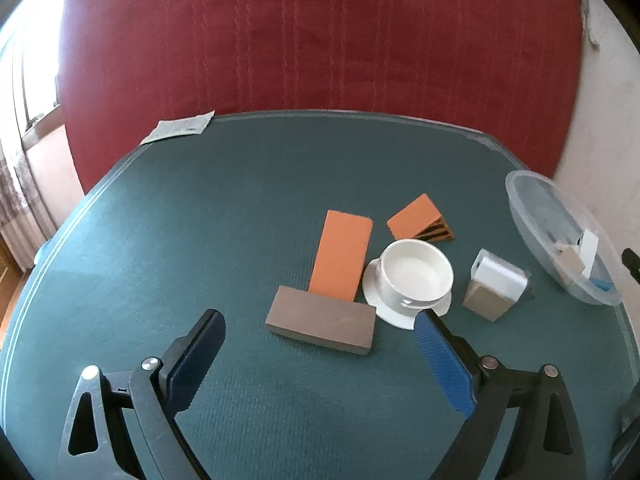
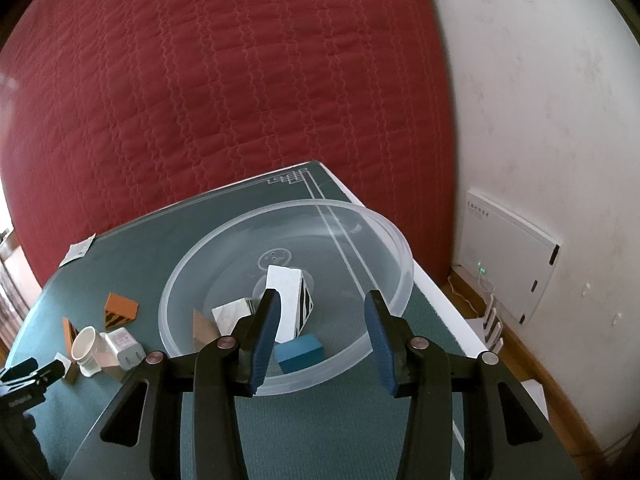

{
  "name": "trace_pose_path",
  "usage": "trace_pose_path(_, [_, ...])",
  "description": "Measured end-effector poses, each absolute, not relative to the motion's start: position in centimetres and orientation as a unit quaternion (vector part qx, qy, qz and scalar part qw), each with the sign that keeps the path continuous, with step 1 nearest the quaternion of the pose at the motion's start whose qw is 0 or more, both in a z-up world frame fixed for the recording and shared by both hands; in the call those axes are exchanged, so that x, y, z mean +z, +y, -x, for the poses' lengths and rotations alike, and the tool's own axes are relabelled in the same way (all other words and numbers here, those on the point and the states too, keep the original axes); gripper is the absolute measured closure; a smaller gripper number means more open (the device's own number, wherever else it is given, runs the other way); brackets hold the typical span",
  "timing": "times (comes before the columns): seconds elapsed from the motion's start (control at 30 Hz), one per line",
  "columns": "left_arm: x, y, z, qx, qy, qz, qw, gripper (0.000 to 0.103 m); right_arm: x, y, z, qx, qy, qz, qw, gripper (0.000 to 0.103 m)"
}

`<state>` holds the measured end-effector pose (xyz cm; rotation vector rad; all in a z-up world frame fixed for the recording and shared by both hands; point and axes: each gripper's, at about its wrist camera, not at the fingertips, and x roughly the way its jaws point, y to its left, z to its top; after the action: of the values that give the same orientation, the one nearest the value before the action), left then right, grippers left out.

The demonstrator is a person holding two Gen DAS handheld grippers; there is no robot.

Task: Organize rigid objects
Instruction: 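Move the left gripper to the dark brown slab and grasp it, then grasp the white charger with the right gripper while the left gripper holds the brown slab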

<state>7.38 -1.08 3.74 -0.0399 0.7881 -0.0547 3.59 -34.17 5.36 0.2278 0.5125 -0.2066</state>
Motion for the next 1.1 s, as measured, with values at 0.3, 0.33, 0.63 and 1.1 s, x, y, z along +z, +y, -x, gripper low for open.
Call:
trace_pose_path(0.3, [2.6,-1.3,-8.9,-0.007,0.421,-0.005,0.907,0.006,5.2,-34.1,-3.9,-0.093,0.258,-0.108,0.956,0.057])
trace_pose_path(0.33, [2.4,-1.2,-9.0,-0.008,0.424,-0.003,0.906,0.006,5.2,-34.1,-3.9,-0.092,0.258,-0.107,0.956,0.057])
trace_pose_path(0.63, [2.1,-1.3,-9.5,-0.031,0.426,0.001,0.904,0.033,5.2,-33.5,-4.0,-0.083,0.264,-0.097,0.956,0.057])
trace_pose_path(1.1, [3.0,-0.4,-8.2,-0.032,0.397,0.036,0.917,0.038,5.7,-26.3,-2.8,0.086,0.331,-0.138,0.929,0.057])
